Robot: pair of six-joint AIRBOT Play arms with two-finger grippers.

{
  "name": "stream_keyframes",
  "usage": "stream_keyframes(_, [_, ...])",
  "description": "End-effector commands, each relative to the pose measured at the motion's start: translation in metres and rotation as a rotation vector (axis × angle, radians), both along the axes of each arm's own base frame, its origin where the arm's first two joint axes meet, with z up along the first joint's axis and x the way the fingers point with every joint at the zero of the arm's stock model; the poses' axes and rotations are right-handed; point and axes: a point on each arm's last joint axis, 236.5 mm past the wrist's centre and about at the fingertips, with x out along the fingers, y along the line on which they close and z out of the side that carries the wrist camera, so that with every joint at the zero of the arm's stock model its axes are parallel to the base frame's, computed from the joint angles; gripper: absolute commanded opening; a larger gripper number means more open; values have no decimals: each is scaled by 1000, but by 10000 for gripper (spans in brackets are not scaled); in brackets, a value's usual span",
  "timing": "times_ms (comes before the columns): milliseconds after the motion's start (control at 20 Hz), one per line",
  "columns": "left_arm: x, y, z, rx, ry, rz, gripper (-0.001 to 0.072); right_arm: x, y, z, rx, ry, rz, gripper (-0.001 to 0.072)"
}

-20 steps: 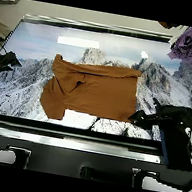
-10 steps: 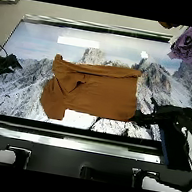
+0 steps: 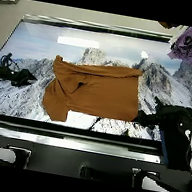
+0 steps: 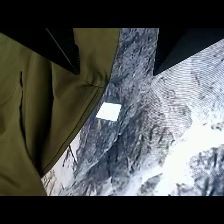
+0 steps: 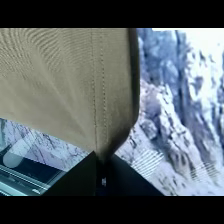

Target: Fold the clothes and pants, and hang the long-sleeved shirts on hangers.

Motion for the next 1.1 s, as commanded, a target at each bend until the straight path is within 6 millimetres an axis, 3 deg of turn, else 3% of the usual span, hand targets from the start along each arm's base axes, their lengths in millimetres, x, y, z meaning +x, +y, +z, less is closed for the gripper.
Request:
stream_keyframes(0, [2,-15,-14,-72,-25,-42,533,-1,0,6,-3,16,-30,25])
stream_keyframes(350, [5,-37,-15,-94,-47,-108,532,-2,0,7,1,35,-57,25])
stream_keyframes(800, [-4,-69,-37,-157,24,-167,521,-2,0,7,0,35,-57,26])
stream_keyframes(950, [-5,-74,-40,-158,30,-177,374,-1,-1,7,-2,31,-59,26])
stream_keyframes(1050, [-6,-74,-41,-160,33,-177,374,-1,-1,7,-2,31,-59,26])
